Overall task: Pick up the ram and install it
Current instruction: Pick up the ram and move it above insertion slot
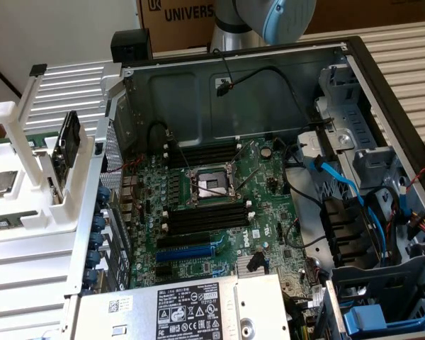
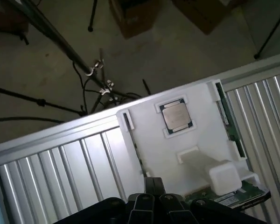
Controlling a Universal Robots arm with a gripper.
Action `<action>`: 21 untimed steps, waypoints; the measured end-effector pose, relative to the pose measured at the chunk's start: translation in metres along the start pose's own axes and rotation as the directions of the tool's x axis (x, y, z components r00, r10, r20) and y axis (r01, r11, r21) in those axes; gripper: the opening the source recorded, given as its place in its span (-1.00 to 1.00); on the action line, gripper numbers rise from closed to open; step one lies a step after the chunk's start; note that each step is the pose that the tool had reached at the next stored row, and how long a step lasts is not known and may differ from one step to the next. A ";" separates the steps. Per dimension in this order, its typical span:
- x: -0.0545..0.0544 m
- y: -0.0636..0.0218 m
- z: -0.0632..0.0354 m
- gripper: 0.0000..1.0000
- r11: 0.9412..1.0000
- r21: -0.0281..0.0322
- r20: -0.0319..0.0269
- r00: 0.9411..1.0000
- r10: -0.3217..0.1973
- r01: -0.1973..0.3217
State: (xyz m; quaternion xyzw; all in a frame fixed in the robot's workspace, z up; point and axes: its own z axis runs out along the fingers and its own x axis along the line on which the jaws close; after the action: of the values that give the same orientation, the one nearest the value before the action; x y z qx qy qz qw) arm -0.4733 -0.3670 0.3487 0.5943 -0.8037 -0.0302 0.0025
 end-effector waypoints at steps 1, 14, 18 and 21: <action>0.000 0.0000 0.0000 -0.80 0.999 -0.001 -0.002 0.999 -0.035 0.035; 0.000 0.0001 0.0006 -0.80 0.973 0.061 -0.002 0.975 -0.223 0.222; 0.000 -0.0001 0.0031 -0.80 0.973 0.064 -0.002 0.975 -0.223 0.222; 0.000 -0.0003 0.0071 -0.80 0.972 0.070 -0.001 0.975 -0.223 0.223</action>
State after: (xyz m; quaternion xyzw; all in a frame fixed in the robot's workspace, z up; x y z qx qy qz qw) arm -0.4734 -0.3670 0.3416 0.6803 -0.7325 -0.0043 -0.0245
